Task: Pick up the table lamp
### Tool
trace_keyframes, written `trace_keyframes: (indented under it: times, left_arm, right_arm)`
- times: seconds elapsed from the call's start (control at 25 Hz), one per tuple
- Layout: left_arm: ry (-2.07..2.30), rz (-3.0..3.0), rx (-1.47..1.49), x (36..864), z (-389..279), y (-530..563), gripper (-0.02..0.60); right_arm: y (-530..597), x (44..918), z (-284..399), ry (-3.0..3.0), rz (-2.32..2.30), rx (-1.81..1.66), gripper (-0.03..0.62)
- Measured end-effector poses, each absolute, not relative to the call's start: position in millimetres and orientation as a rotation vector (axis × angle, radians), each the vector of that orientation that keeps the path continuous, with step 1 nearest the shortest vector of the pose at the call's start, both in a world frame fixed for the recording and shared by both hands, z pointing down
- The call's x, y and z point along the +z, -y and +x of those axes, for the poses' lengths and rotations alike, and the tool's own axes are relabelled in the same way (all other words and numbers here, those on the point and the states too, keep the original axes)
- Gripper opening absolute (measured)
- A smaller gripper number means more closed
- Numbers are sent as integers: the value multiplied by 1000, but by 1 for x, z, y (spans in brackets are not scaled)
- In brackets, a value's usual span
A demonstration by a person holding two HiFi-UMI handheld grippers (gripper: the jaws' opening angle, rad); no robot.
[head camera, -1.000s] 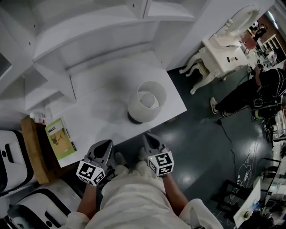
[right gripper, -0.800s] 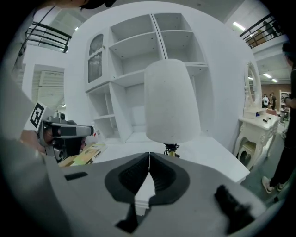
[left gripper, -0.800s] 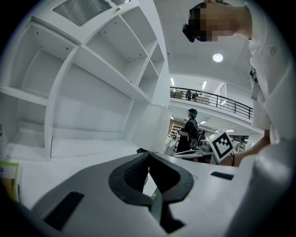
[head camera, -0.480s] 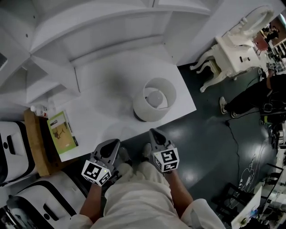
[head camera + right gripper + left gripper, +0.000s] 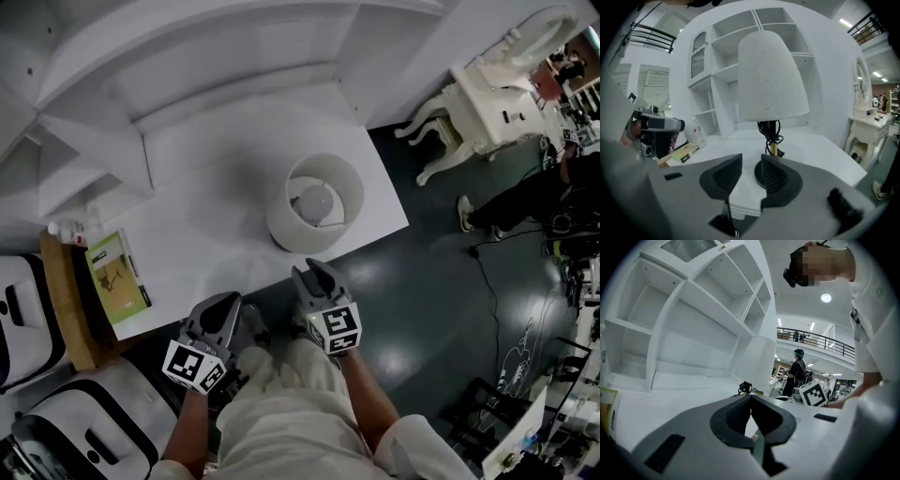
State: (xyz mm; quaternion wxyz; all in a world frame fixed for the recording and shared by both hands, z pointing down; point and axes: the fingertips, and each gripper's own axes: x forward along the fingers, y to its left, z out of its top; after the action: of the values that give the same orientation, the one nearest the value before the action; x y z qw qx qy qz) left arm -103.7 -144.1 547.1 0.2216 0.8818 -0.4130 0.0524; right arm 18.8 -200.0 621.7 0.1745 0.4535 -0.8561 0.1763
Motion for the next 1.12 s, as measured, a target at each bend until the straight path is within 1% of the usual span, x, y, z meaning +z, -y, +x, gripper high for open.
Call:
trace_keyframes:
  times: [0.28,0.4,0.6,0.72,0.84,1.12]
  left_arm:
    - [1146,2473,233,556,-95,145,9]
    - [1129,2468,233,557,-87,143,9]
    - [1115,2465,222,560,-81,141,9]
    - [1113,2456,225,563,-81,139,9]
    - [1109,2453,226,563,-81,137,9]
    - [1089,2425,228,571,-79,130,9]
  right_arm:
    - [214,644,23,2416,1335,487,215]
    - [218,649,31,2402,1359,478,236]
    - [231,645,35,2427,1398,434,291]
    - [239,651,36,2431,1415,401,338]
    - [250,655,36,2420,1426,376,354]
    - [269,671,25,2405,1420,361,354]
